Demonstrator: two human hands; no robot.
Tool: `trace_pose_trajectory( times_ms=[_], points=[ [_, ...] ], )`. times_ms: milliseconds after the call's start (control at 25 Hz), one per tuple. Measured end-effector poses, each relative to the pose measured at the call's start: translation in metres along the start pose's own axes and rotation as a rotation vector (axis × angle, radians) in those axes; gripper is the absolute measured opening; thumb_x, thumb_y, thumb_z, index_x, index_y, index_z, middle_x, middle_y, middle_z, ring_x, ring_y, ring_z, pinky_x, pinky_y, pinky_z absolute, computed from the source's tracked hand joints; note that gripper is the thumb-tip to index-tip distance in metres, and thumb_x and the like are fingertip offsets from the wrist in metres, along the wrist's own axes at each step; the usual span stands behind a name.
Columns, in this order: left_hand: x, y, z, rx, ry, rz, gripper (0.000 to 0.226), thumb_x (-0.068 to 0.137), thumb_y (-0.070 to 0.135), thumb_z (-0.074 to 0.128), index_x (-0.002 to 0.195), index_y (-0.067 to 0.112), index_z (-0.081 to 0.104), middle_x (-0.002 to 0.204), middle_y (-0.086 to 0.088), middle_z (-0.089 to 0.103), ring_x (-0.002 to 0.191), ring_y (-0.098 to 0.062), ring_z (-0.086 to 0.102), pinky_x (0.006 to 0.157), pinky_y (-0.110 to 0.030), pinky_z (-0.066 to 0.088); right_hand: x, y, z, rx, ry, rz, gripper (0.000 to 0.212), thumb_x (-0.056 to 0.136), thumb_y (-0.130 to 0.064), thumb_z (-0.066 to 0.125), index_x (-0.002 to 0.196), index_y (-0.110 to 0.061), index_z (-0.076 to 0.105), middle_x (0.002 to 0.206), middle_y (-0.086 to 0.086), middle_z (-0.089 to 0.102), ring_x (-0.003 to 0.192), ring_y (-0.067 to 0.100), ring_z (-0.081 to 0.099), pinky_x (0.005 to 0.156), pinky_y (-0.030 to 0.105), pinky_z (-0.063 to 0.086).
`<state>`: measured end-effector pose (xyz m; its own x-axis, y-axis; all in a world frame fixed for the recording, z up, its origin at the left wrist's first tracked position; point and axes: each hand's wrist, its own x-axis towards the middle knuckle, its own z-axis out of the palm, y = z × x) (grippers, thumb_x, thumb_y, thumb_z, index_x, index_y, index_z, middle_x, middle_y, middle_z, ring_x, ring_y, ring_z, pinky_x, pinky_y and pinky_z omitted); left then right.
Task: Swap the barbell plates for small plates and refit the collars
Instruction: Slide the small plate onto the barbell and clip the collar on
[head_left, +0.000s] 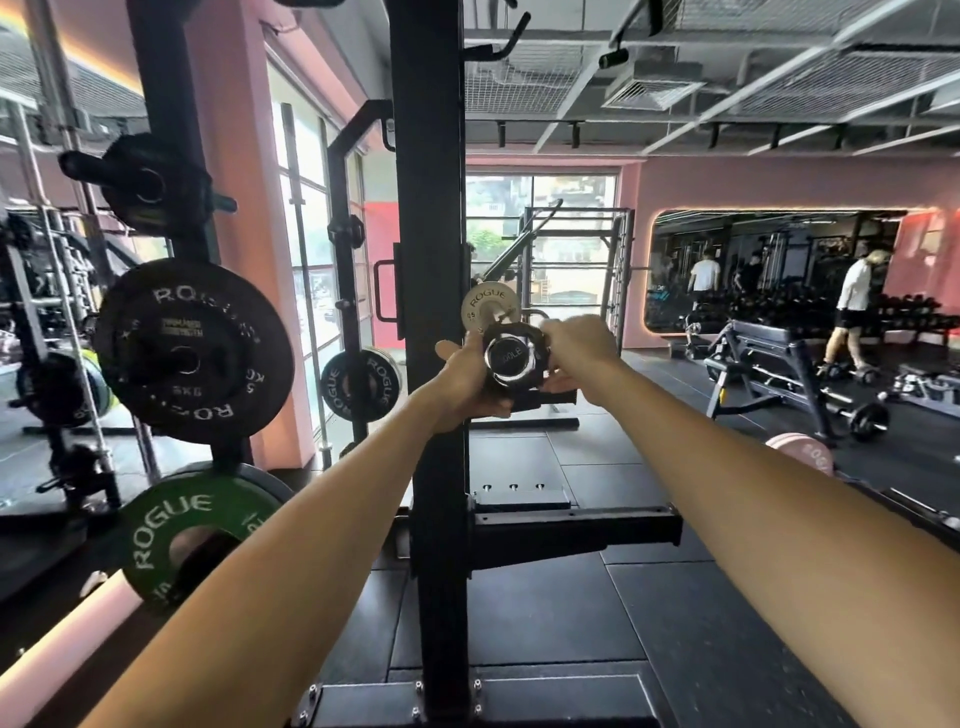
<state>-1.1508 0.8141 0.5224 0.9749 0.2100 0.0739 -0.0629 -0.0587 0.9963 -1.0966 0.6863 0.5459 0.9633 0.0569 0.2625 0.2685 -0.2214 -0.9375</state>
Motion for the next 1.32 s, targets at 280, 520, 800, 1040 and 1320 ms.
trace_pose_trajectory(
  times_ms=[280,520,800,1040,1320],
  points=[
    [0.046,-0.001,-0.009,-0.017,-0.002,-0.010,0.043,0.101,0.051,0.026,0.123,0.015,0.021,0.112,-0.015,0.056,0.065,-0.029,0.068,0.073,-0.046,0.060,0.030,0.014,0.008,-0.025,-0.047,0.018,0.033,0.094,-0.033,0.053,0.103,-0.002,0.060,0.084,0.019,0.070,0.052,0.027,0.066,0.045,0.026,0.050],
    [0.091,-0.002,-0.017,-0.091,-0.017,-0.046,0.051,0.099,0.052,0.035,0.132,0.014,0.023,0.119,-0.016,0.060,0.080,-0.029,0.074,0.066,-0.045,0.060,0.064,0.025,0.019,0.002,-0.068,0.064,0.029,0.095,-0.034,0.054,0.105,-0.008,0.057,0.091,0.017,0.071,0.055,0.025,0.067,0.042,0.022,0.048],
    [0.163,-0.006,-0.026,-0.112,0.019,-0.082,0.066,0.095,0.055,0.038,0.142,0.009,0.032,0.115,-0.019,0.066,0.077,-0.026,0.073,0.057,-0.034,0.056,0.138,0.038,0.042,-0.078,-0.063,-0.017,0.036,0.095,-0.034,0.055,0.102,0.001,0.062,0.089,0.017,0.069,0.042,0.017,0.062,0.039,0.020,0.046],
    [0.239,-0.012,-0.033,-0.079,0.091,-0.070,0.060,0.101,0.047,0.033,0.139,0.002,0.033,0.114,-0.021,0.065,0.071,-0.024,0.069,0.048,-0.029,0.054,0.221,0.054,0.067,-0.125,-0.107,-0.088,0.041,0.094,-0.037,0.055,0.098,0.002,0.065,0.088,0.021,0.072,0.062,0.030,0.071,0.058,0.040,0.060],
    [0.322,-0.011,-0.039,0.073,0.181,-0.056,0.064,0.103,0.044,0.032,0.145,-0.004,0.029,0.129,-0.021,0.052,0.077,-0.020,0.059,0.033,-0.019,0.045,0.308,0.067,0.094,-0.130,-0.160,-0.073,0.043,0.095,-0.043,0.054,0.089,0.000,0.060,0.084,0.021,0.070,0.059,0.032,0.070,0.044,0.029,0.051]
  ],
)
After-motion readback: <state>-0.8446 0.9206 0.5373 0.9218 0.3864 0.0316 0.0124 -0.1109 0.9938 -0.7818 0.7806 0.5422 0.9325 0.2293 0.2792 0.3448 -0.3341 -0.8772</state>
